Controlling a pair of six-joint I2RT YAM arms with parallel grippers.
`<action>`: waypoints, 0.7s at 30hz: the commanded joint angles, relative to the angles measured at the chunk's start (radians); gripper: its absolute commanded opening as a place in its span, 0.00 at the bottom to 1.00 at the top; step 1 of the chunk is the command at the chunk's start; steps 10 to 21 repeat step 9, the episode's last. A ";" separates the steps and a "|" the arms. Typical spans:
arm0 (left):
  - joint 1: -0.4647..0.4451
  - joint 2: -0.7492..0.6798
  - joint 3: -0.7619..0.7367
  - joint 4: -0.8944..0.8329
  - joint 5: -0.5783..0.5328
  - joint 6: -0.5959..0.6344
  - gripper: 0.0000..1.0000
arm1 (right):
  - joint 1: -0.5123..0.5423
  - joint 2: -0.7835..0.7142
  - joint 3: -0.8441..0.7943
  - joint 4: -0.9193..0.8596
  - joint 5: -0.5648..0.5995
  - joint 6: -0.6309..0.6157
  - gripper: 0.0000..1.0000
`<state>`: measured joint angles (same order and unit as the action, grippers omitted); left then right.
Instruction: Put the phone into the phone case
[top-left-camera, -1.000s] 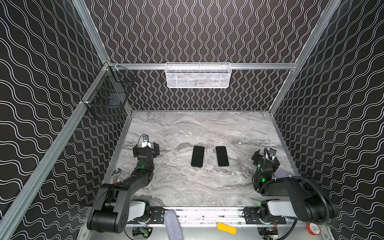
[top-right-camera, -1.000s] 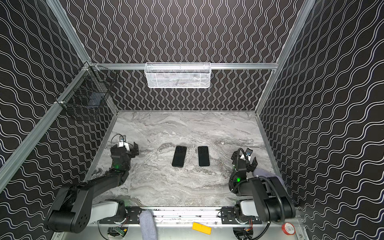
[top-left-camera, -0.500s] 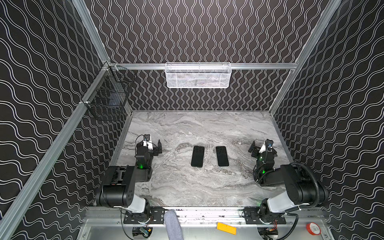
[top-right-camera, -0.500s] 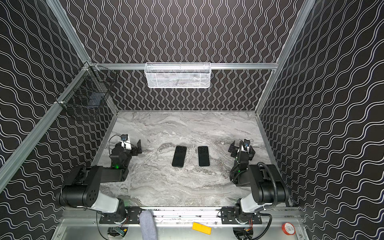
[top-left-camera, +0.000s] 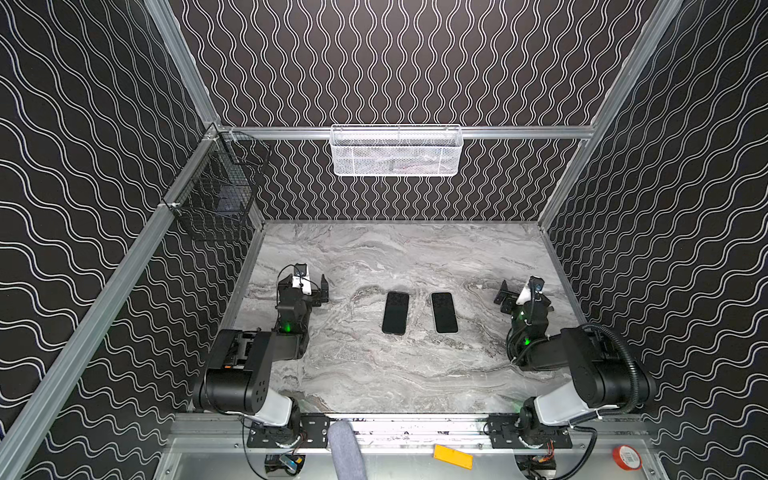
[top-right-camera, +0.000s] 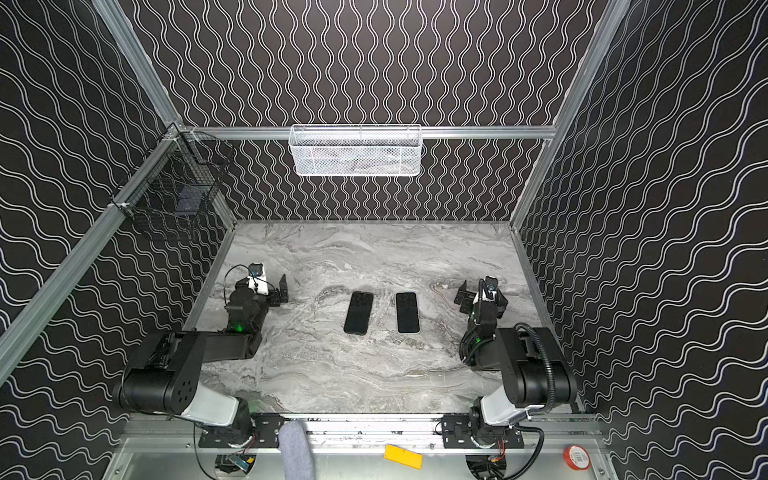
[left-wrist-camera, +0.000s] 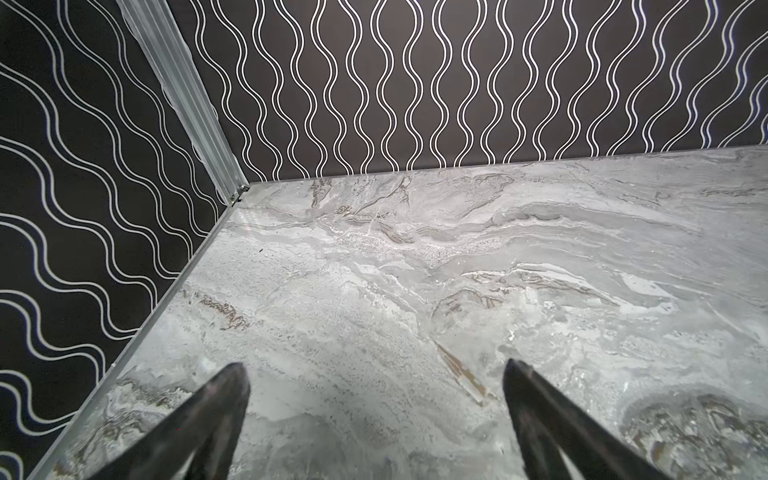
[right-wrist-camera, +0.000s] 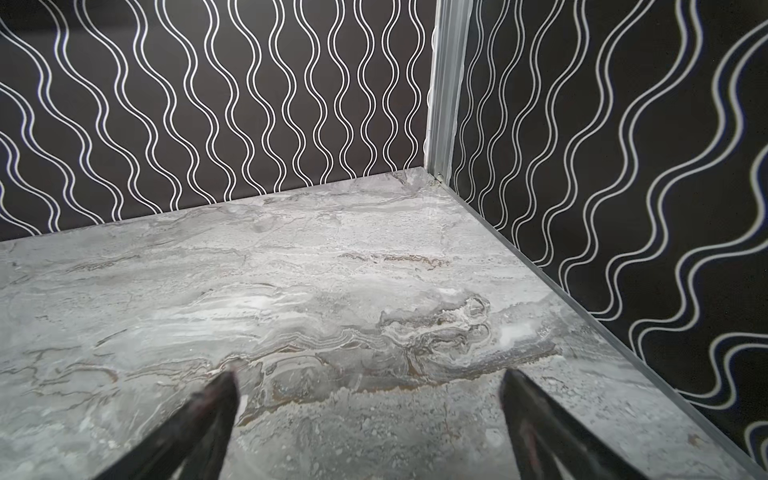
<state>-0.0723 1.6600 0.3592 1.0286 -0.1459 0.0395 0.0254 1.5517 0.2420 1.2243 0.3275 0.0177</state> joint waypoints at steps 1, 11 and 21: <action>0.000 0.004 0.007 0.015 -0.008 0.017 0.99 | -0.008 0.004 0.013 -0.010 -0.021 0.005 1.00; 0.000 0.004 0.007 0.015 -0.008 0.016 0.99 | -0.007 -0.005 -0.002 0.011 -0.020 0.002 1.00; 0.000 0.004 0.007 0.015 -0.008 0.016 0.99 | -0.007 -0.005 -0.002 0.011 -0.020 0.002 1.00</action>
